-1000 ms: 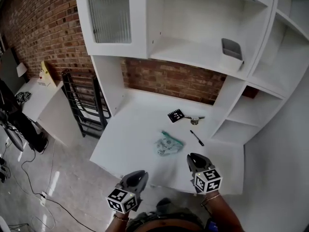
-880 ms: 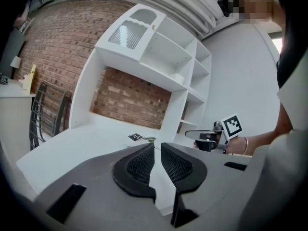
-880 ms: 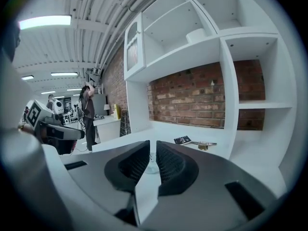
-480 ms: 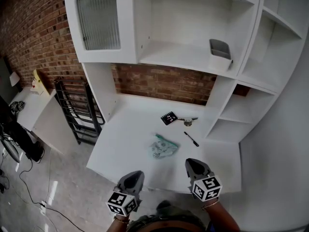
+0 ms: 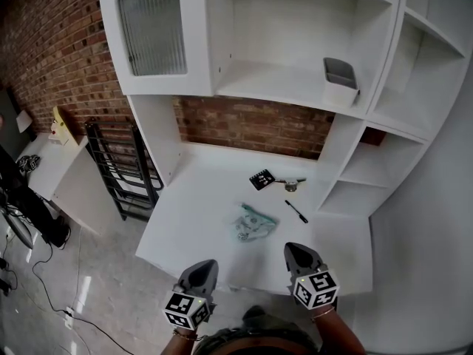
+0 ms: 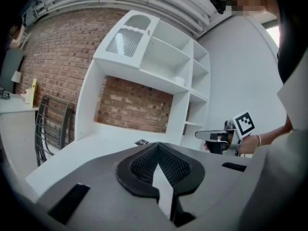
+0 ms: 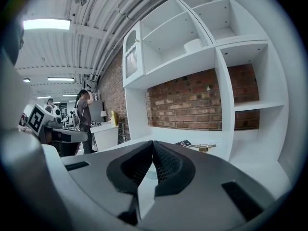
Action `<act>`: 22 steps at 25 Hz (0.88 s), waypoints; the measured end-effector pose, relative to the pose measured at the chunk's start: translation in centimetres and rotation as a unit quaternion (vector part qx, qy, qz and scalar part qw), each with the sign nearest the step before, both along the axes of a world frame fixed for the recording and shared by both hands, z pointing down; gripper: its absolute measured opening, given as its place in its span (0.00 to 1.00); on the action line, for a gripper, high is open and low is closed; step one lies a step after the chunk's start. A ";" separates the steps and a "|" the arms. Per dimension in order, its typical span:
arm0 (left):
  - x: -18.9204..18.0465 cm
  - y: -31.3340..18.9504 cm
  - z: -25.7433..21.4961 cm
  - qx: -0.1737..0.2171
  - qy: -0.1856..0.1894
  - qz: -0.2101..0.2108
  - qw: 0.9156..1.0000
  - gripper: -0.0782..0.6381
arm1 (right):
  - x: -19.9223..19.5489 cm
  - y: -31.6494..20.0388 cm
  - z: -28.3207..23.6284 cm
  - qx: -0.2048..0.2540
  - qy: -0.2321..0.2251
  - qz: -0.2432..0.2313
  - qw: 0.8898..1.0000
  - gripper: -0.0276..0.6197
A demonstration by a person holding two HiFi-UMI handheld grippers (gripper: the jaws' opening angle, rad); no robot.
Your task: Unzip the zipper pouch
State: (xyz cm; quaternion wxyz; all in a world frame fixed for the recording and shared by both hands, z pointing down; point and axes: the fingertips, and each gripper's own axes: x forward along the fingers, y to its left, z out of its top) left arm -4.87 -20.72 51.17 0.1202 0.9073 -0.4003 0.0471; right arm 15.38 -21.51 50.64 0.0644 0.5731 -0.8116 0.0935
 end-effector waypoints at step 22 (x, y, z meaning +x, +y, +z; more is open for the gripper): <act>1.6 0.1 -0.3 0.000 -0.002 0.021 1.000 0.11 | -0.7 1.4 1.0 -0.004 0.035 -0.036 0.999 0.05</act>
